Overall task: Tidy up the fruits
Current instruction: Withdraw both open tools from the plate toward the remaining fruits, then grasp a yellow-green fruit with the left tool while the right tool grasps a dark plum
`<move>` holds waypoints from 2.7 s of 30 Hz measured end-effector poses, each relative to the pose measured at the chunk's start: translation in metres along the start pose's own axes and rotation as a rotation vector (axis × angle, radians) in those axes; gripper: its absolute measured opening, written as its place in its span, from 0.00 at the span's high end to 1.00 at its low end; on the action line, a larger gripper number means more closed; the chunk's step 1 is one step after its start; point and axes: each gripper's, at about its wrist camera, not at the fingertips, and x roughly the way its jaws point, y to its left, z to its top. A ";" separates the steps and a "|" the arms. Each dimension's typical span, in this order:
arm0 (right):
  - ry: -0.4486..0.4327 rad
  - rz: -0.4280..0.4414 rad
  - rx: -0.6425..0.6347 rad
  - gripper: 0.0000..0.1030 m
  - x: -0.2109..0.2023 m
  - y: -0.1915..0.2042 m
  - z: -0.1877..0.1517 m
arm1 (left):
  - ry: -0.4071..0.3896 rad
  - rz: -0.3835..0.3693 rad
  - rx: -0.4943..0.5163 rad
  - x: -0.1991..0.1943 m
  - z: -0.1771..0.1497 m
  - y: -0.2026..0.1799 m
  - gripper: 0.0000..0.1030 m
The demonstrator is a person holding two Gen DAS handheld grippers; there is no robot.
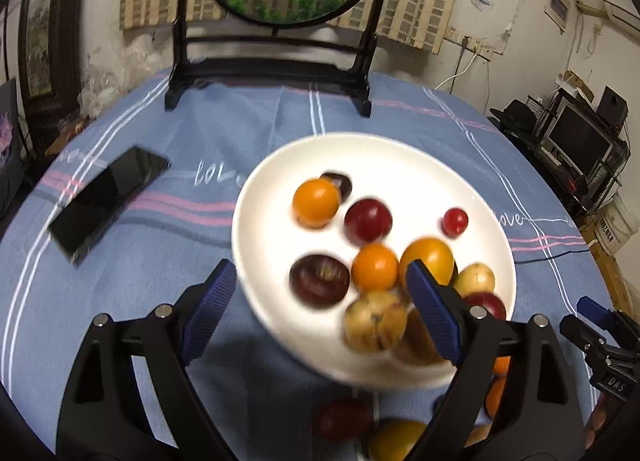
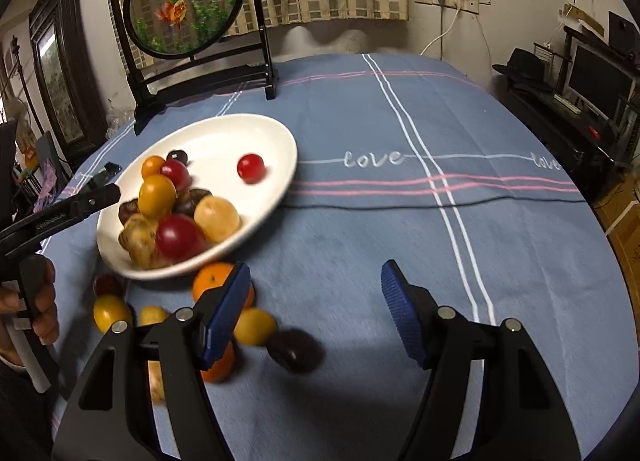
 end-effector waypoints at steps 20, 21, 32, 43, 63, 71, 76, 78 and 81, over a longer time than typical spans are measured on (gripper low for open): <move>0.065 -0.008 -0.003 0.33 -0.005 -0.014 -0.041 | 0.084 0.016 0.144 -0.038 -0.067 -0.027 0.11; 0.062 -0.008 -0.003 0.33 -0.006 -0.014 -0.041 | 0.090 0.017 0.145 -0.038 -0.068 -0.027 0.11; 0.047 0.039 0.007 0.33 -0.014 -0.020 -0.045 | 0.123 0.032 0.157 -0.032 -0.081 -0.038 0.13; 0.053 0.073 0.034 0.33 -0.017 -0.028 -0.051 | 0.090 0.046 0.251 -0.026 -0.082 -0.062 0.44; 0.092 0.076 -0.019 0.33 -0.011 -0.010 -0.056 | 0.186 -0.081 0.231 -0.031 -0.100 -0.047 0.48; 0.103 0.056 -0.034 0.33 -0.011 -0.009 -0.056 | 0.176 -0.071 0.236 -0.034 -0.103 -0.049 0.61; 0.146 0.031 -0.082 0.33 -0.001 -0.002 -0.055 | 0.178 -0.071 0.222 -0.035 -0.102 -0.044 0.60; 0.157 0.014 -0.112 0.33 0.003 0.003 -0.052 | 0.178 -0.074 0.219 -0.035 -0.102 -0.043 0.60; 0.161 0.001 -0.132 0.33 0.009 0.007 -0.047 | 0.179 -0.075 0.218 -0.034 -0.102 -0.042 0.60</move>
